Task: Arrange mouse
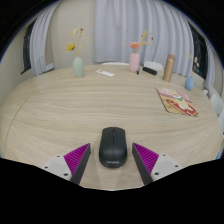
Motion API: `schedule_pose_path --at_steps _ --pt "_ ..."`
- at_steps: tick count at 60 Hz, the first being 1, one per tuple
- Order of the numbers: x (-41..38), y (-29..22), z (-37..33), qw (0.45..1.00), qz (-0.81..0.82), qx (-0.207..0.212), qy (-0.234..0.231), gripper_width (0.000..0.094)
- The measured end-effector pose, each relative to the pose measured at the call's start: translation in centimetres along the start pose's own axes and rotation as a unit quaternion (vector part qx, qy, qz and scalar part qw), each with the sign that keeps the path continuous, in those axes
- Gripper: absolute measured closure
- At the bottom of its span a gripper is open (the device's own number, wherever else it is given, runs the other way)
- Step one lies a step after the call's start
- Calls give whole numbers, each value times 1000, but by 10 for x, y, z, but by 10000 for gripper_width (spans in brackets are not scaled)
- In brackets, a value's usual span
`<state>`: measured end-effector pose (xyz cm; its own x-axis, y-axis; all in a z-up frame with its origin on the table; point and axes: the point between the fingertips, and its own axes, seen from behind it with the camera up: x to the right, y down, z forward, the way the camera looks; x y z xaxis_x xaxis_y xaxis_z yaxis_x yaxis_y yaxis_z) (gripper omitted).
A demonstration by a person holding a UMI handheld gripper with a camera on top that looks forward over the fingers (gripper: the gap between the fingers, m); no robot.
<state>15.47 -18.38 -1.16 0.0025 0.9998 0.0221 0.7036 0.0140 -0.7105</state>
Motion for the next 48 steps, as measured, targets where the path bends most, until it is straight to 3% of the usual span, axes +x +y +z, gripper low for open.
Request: schedule_pose_path --at_steps 16,20,22,31,40,48 --pt "-5 -11 14 1000 1 -2 -12 154" --pt "-4 -13 16 1000 -7 -3 -13 271" --pt "-3 -14 17 1000 -8 -3 -11 454" --pt "-4 -18 15 1000 -9 -10 -9 557" --pt "9 -44 -6 1000 6 -3 3 594" --pt "55 -116 -30 999 35 34 17 593"
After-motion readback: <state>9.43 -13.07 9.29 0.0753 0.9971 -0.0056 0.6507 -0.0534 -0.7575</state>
